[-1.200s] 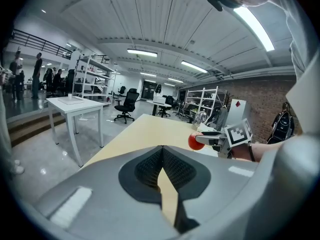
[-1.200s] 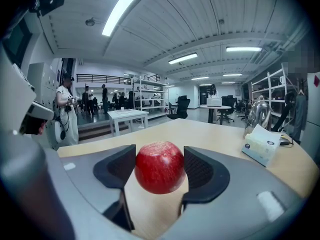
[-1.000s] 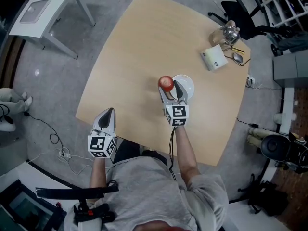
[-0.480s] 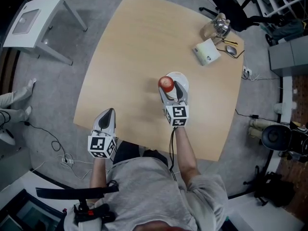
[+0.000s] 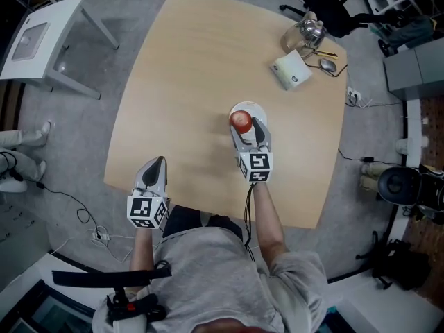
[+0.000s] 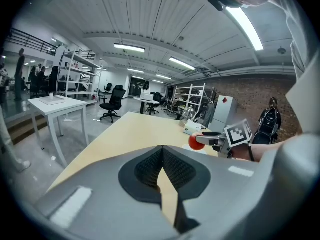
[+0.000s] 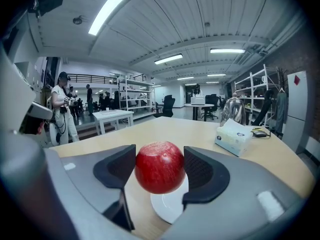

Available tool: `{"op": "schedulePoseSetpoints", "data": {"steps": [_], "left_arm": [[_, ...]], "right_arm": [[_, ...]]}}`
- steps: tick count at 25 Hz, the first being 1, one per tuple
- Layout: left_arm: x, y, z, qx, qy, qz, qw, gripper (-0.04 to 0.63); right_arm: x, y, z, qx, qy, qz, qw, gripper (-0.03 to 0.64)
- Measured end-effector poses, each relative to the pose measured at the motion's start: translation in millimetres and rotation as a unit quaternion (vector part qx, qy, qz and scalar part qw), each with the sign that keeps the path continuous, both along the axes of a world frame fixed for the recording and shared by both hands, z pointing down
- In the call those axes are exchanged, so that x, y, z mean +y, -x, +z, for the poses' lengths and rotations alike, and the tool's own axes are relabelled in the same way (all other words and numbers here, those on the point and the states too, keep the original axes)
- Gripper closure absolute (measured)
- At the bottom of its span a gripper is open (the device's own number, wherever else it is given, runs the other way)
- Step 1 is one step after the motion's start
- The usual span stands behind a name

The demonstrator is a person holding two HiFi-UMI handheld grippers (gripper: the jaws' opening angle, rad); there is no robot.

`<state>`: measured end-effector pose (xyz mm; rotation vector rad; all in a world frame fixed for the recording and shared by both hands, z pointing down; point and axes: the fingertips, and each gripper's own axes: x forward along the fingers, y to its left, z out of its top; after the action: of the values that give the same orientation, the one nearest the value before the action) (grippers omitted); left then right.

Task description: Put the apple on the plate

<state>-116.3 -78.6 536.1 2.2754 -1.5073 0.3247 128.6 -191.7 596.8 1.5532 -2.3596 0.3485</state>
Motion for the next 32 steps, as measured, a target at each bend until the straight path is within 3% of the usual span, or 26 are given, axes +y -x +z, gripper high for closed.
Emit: {"op": "schedulePoseSetpoints", "data": {"steps": [32], "left_arm": [[-21, -15, 20, -0.012, 0.021, 0.018, 0.9995, 0.577]], "right_arm": [[-15, -27, 48, -0.003, 0.032, 0.025, 0.999, 0.311]]}}
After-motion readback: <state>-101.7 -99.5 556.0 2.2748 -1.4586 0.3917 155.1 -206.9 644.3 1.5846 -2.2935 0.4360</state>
